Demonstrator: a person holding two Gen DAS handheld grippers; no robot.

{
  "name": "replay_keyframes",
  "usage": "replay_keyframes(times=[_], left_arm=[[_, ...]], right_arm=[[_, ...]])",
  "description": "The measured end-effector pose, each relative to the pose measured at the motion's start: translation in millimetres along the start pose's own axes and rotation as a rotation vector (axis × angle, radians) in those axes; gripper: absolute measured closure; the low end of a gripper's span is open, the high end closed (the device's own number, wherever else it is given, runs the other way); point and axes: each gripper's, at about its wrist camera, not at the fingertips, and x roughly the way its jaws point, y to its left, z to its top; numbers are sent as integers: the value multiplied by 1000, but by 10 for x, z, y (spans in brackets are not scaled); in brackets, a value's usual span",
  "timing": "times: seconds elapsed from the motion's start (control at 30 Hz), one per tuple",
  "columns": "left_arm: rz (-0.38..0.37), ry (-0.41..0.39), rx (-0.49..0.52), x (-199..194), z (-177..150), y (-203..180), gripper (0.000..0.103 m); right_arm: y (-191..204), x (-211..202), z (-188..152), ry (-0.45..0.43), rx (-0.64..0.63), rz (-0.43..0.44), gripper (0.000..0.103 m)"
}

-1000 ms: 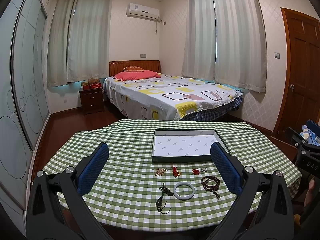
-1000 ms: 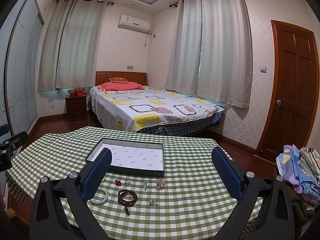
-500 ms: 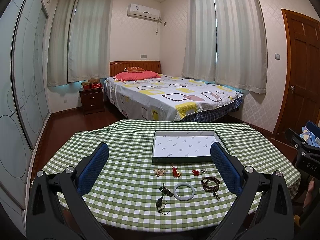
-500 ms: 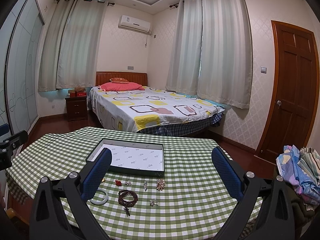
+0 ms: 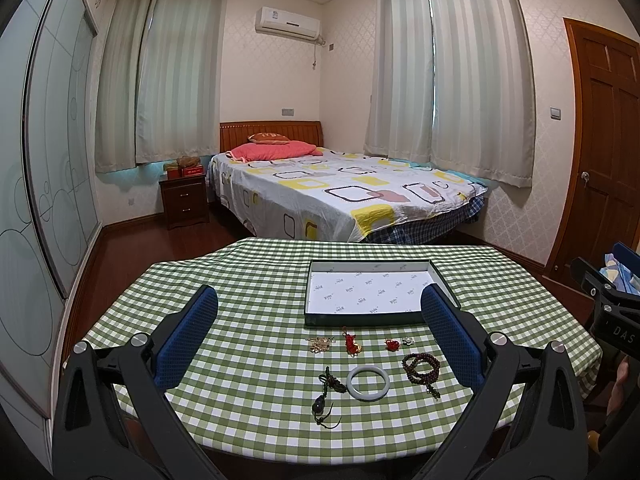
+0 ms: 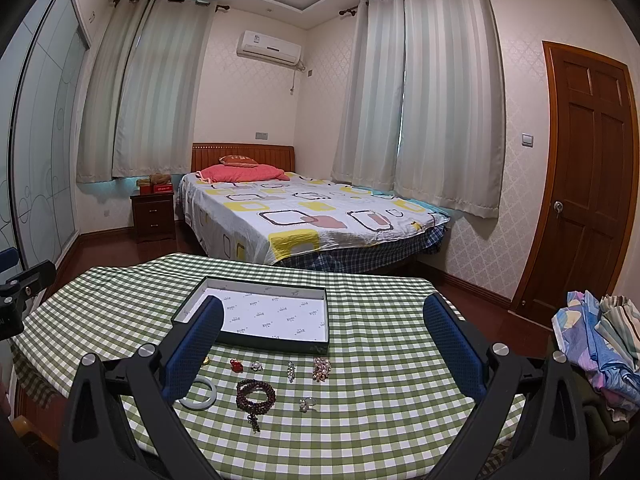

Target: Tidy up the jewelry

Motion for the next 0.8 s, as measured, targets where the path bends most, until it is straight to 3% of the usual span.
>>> replay_keyframes(times=[0.8], left_arm=[[3, 6, -8, -5, 2, 29, 4]], right_arm=[[-5, -2, -6, 1, 1, 2, 6]])
